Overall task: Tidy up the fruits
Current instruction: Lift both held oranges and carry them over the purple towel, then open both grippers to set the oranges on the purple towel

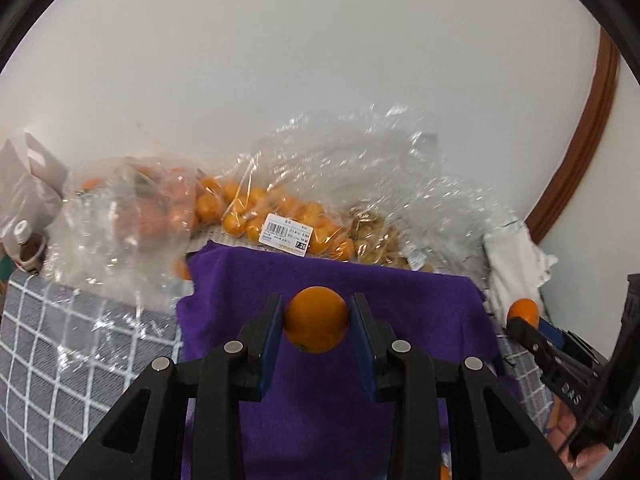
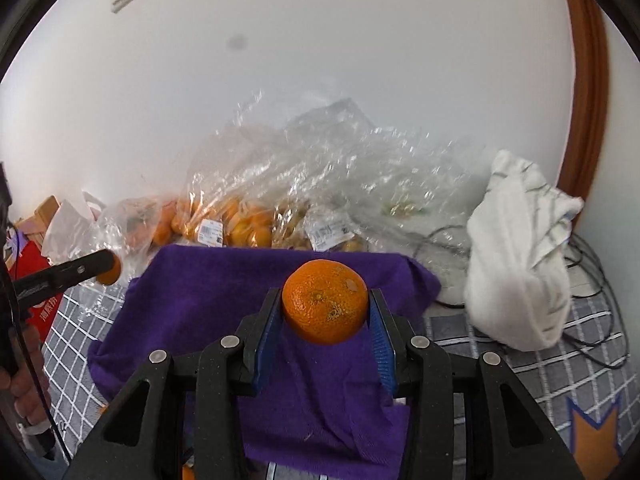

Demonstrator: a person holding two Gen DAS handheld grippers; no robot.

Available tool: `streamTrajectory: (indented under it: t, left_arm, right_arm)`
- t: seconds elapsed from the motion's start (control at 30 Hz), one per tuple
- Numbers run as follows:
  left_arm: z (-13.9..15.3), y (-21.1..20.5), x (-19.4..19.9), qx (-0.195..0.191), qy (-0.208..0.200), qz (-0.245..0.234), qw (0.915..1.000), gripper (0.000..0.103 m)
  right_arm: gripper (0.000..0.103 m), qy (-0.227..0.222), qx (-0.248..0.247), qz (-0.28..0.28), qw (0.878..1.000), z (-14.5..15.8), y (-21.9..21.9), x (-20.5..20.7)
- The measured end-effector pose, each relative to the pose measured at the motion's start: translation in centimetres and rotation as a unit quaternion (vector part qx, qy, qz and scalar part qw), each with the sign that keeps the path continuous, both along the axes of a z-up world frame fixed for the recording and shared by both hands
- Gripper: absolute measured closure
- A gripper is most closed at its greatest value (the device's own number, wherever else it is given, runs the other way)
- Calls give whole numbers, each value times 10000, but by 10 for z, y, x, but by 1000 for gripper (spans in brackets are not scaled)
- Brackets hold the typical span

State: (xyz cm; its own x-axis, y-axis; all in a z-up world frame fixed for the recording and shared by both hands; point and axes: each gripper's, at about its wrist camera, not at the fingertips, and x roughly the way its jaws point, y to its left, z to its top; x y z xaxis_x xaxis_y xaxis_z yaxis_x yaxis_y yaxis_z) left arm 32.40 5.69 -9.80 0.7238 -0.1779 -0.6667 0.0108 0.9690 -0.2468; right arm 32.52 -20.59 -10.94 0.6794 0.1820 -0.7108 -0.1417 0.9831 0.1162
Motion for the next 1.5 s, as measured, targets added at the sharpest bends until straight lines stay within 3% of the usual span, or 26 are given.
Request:
streamTrajectory:
  t: [0.33,0.77,1.2,1.5]
  left_arm:
    - [-48,1,26,116,552,7,9984,71]
    - [-62,-1,38,228,887,-43,9958,71]
    - [-74,-2,41,309,1113,-29,9933,71]
    - [-76,-6,42,460,1212,-3,9916,71]
  right_arm:
    - [61,480,-39,20,9988,-43,-2,18]
    - [61,858,-100,113,9962,-75,4,27]
    - [60,724,-18,182,9972,-70,6,20]
    - [46,501,15,190,9986,-61,7,7]
